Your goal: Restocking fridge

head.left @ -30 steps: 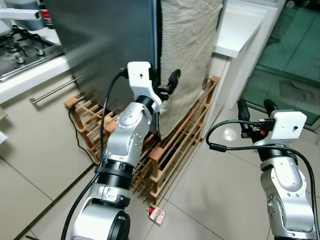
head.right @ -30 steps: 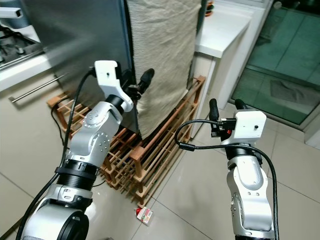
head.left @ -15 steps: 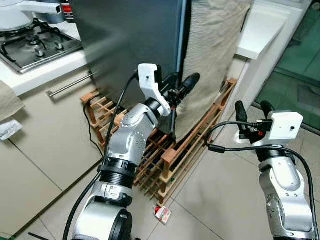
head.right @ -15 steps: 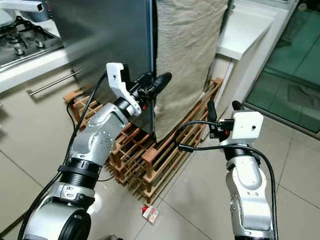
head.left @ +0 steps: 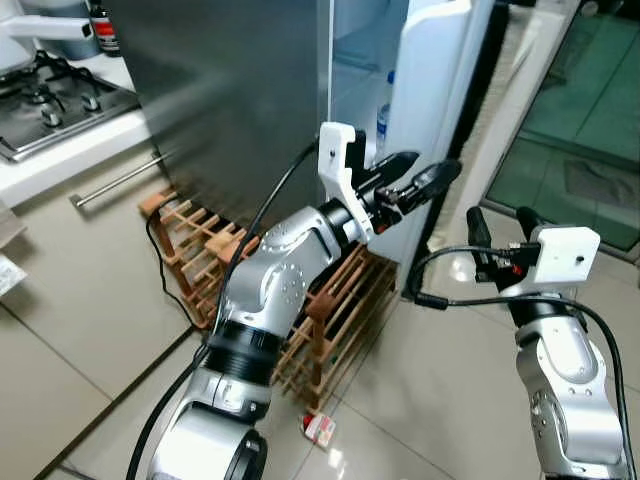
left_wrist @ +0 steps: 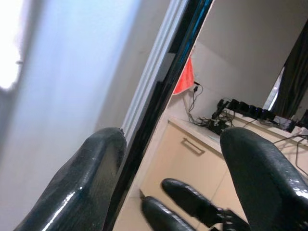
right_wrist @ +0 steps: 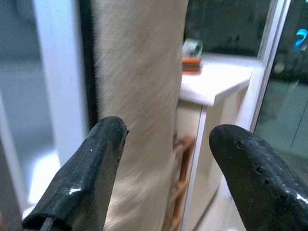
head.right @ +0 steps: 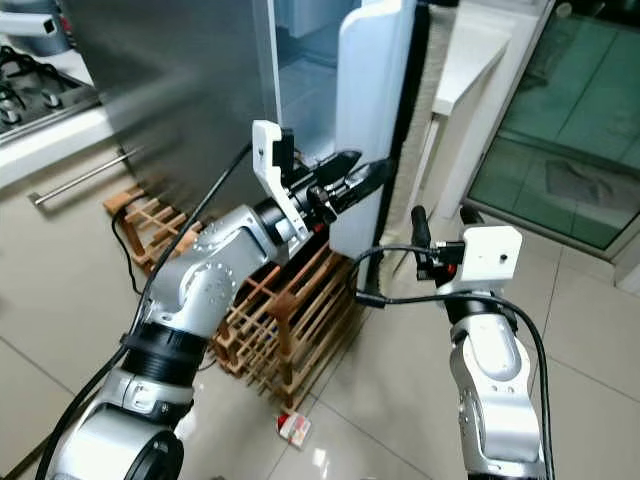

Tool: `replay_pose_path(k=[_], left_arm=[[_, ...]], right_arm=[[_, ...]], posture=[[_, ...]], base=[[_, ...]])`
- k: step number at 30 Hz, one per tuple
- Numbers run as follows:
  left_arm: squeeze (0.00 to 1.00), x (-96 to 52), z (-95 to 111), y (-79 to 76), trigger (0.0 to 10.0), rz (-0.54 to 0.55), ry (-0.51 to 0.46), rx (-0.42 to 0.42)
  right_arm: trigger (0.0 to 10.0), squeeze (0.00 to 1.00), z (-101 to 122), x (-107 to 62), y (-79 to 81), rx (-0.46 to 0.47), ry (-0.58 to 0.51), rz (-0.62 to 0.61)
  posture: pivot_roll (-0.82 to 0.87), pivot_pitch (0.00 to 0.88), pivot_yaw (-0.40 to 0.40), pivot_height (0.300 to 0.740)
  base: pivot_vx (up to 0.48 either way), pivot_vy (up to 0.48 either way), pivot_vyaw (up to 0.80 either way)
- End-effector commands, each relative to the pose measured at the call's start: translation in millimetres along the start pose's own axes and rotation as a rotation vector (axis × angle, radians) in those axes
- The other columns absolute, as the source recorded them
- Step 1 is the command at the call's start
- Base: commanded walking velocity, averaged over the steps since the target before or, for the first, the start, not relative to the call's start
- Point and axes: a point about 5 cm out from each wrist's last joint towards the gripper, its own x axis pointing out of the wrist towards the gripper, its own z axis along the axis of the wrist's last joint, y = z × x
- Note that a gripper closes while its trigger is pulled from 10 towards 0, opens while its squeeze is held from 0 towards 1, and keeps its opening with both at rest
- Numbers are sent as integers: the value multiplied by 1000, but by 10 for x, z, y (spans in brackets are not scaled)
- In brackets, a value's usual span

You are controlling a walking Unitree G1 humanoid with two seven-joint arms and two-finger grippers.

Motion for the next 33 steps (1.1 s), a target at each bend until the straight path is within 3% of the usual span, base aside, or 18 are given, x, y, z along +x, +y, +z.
replay_pose_path(k=[1,4,7,9,10,12,15,18,21,27,33], left_arm=[[0,-77,70,-5,10000,8,6,35],[0,-379,107,65,10000,79,60,132],[0,-583,95,99,10000,131,115,233],[0,-890,43,134,10000,222,180,315],[0,-890,43,134,10000,222,180,315],[0,-1091,1,157,10000,283,207,375],[0,-1384,-34,204,10000,427,202,468],[0,-1550,-53,300,10000,592,164,584],[0,-1608,-67,352,10000,687,134,613],[0,-1583,-41,458,10000,828,69,551],[0,-1426,21,575,10000,871,-3,547]], right_arm=[[10000,0,-41,-25,10,19,27,14],[10000,0,-188,-159,-23,38,108,30],[10000,0,-289,-279,-82,42,155,22],[10000,0,-386,-408,-114,50,209,36],[10000,0,-386,-408,-114,50,209,36],[10000,0,-425,-465,-111,52,234,55],[10000,0,-424,-474,-73,68,230,92],[10000,0,-372,-415,-65,78,194,112],[10000,0,-328,-388,-67,73,169,117],[10000,0,-269,-334,-92,47,132,115],[10000,0,-187,-183,101,54,89,217]], posture=[[-188,0,44,740],[-173,0,37,740],[-162,0,34,740],[-151,0,36,740],[-151,0,36,740],[-141,0,35,740],[-137,0,33,740],[-130,0,17,740],[-129,0,12,740],[-128,0,10,740],[-132,0,4,740]], base=[[0,0,0],[0,0,0],[0,0,0],[0,0,0],[0,0,0],[0,0,0],[0,0,0],[0,0,0],[0,0,0],[0,0,0],[0,0,0]])
